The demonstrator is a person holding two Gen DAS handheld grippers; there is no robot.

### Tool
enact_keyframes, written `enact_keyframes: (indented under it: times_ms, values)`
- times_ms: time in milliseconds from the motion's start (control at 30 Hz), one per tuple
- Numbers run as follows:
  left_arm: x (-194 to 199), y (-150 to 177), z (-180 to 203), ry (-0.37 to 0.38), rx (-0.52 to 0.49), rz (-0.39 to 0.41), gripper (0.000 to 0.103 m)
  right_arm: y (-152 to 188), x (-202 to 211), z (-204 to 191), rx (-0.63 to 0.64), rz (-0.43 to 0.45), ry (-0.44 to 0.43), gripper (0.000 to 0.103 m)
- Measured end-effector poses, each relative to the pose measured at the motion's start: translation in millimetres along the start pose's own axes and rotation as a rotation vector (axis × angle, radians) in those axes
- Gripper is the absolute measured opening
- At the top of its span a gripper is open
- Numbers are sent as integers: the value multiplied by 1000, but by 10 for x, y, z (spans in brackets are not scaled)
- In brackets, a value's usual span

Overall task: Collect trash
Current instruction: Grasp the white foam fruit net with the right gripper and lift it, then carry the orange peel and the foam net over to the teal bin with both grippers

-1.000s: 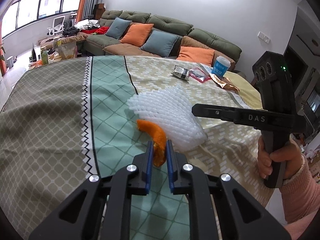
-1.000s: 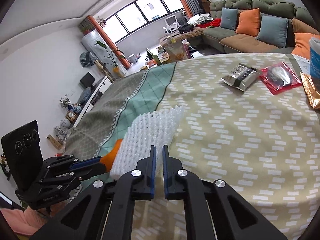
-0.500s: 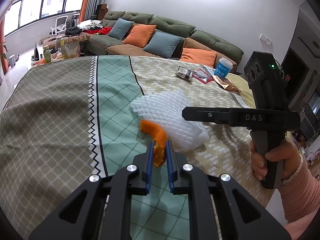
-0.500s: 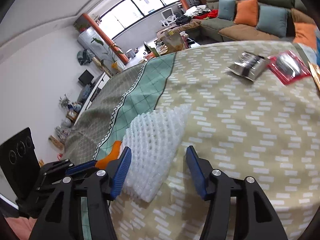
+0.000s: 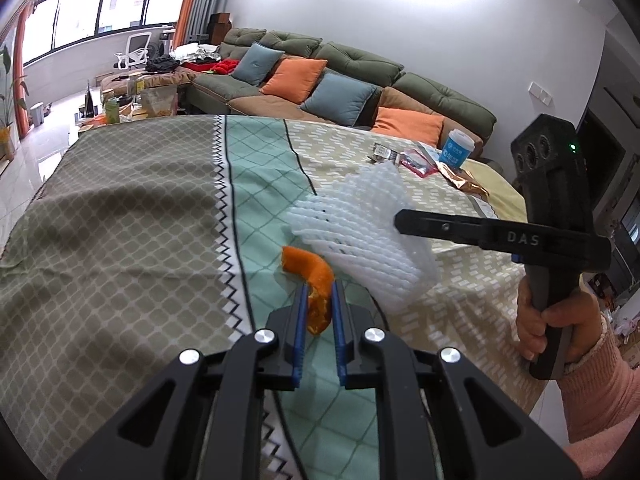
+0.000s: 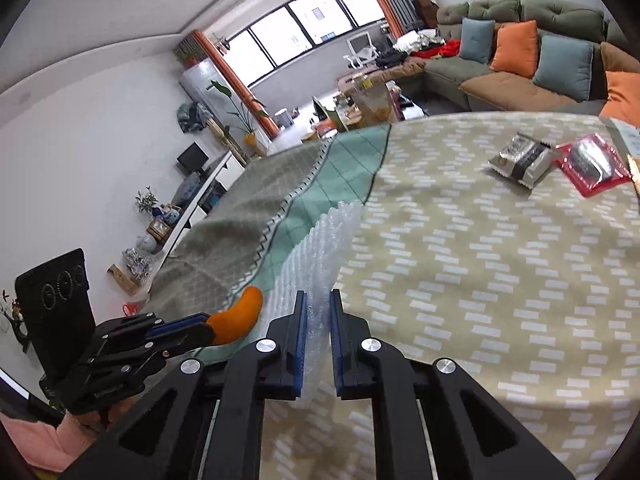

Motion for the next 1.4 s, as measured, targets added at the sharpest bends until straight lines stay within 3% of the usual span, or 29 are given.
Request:
enact_keyframes:
  times_ms: [467,600,633,767,800,1133,1400]
  values:
    - [496,45,-236,-41,29,77,7,29,73,-463,56,58,-63,11]
    - [506,127,-269,-34,25,58,7,63,44,-537,63,55,-73,11]
    - [491,158,-276,-38,25,51,10,55,43,-529,62,55,-73,11]
    - [443,304,-192,-8,-3,24,37,83,41,-520,53,55,-73,11]
    - [433,337,-162,-2,-16,22,39,86,43,-516,50,55,-74,11]
    - [221,436,-264,-60,8,-20,38,122,83,-493,40,58,-78,11]
    - [219,452,-303,-50,11,-18,39,162,71,-508,33,54,-85,11]
Point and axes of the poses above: each gripper's, at about its wrist camera, not at the fingertips, and x roughly against the way its jaws point, z to its right, y to its underside, the point moved 8 cm from there along -x, roughly the way its jaws point, and after that the axes turned 10 degrees about -y, right-handed, at the moved point
